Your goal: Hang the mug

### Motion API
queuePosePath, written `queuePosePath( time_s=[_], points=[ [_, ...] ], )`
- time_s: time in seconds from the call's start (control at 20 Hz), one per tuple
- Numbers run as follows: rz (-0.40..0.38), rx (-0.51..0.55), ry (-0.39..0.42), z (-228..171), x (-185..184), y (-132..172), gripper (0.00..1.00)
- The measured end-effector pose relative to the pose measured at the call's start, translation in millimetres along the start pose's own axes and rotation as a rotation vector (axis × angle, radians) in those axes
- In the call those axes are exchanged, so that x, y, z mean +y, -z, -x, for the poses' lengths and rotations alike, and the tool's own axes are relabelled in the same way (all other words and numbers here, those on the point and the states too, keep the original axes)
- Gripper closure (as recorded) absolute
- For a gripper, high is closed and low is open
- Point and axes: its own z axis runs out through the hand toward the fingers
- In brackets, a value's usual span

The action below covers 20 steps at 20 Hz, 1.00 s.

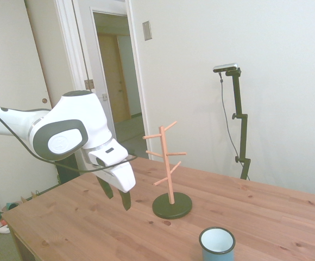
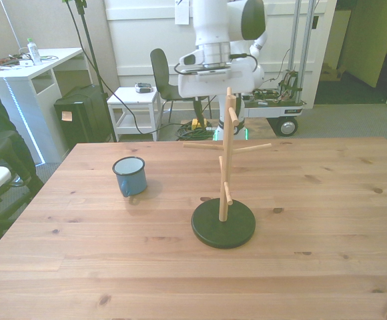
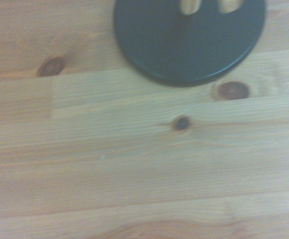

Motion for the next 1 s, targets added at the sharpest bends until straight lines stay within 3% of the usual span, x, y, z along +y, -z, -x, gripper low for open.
queuePosePath(
  time_s=[0.45,0.75,1.0],
  points=[
    [0.001,-0.032,-0.108,-116,34,16,0.0],
    [0.0,-0.044,-0.174,-166,58,22,0.0],
    [0.0,-0.072,-0.223,-200,79,6,0.0]
  ],
)
